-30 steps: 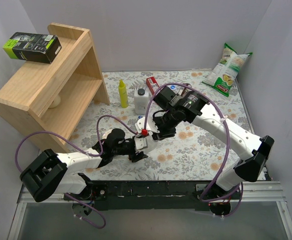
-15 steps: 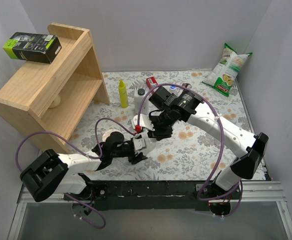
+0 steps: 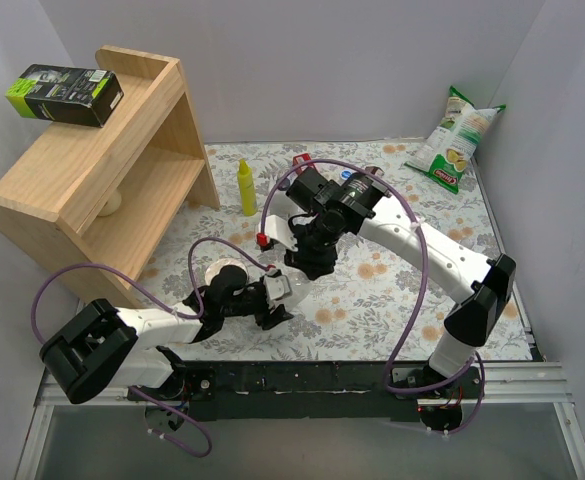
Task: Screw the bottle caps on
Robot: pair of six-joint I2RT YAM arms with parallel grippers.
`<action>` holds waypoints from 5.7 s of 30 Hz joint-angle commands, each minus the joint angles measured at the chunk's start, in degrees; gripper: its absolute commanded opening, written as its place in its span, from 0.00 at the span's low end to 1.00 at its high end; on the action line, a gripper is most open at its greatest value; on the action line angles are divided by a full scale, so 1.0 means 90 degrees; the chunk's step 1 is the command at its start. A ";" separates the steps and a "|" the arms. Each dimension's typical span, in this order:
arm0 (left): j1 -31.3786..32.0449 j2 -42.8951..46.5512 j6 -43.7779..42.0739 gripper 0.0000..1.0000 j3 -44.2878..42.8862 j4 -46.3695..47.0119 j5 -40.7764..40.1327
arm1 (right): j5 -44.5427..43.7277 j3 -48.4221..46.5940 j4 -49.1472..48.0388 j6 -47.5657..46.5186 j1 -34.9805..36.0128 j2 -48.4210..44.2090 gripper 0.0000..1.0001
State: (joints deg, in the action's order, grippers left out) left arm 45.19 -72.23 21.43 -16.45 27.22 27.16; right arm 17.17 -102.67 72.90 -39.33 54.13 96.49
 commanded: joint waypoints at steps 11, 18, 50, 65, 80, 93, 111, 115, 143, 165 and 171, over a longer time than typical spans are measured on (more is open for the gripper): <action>-0.0021 0.0154 0.0547 0.00 -0.0282 0.0784 -0.0068 | -0.0140 -0.0799 0.0230 0.0415 0.0099 0.0149 0.86; -0.0021 0.0251 0.0910 0.00 -0.0116 0.0793 -0.0117 | 0.0523 -0.0946 -0.0092 0.0298 0.0060 -0.0280 0.93; -0.0187 0.0232 0.1750 0.00 -0.1044 -0.0007 0.0274 | 0.2614 0.1057 -0.2700 0.0435 -0.1102 -0.1473 0.87; -0.0187 0.0261 0.2062 0.00 -0.1014 0.0149 0.0049 | 0.2331 0.1174 -0.2485 0.0444 -0.1092 -0.1648 0.86; -0.0187 0.0232 0.1701 0.00 -0.1034 0.0169 0.0332 | 0.1989 0.1213 -0.2729 0.0552 -0.1102 -0.1522 0.85; -0.0226 0.0291 0.2267 0.00 -0.0897 0.0422 0.0068 | 0.1852 0.1164 -0.2437 0.0357 -0.1102 -0.1375 0.85; -0.0255 0.0300 0.2405 0.00 -0.0838 0.0501 0.0156 | 0.1421 0.1253 -0.2222 0.0503 -0.1551 -0.1288 0.85; -0.0255 0.0262 0.2326 0.00 -0.0897 0.0335 0.0293 | 0.2173 0.0764 -0.2231 0.0045 -0.1708 -0.1297 0.86; -0.0285 0.0037 0.2414 0.00 -0.0985 0.0520 0.0576 | 0.2644 0.1085 -0.2319 -0.0357 -0.1288 -0.1395 0.91; -0.0324 0.0027 0.2746 0.00 -0.0897 0.0696 0.0332 | 0.2223 0.1134 -0.2339 -0.0288 -0.1151 -0.1502 0.91; -0.0324 0.0076 0.2755 0.00 -0.0907 0.0657 0.0264 | 0.2048 0.1154 -0.2339 -0.0278 -0.1131 -0.1463 0.91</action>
State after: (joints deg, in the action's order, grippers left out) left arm 42.85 -72.27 45.93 -23.86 31.00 30.85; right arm 36.05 -92.88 51.18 -42.24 43.38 84.68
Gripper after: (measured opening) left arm 0.525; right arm 0.912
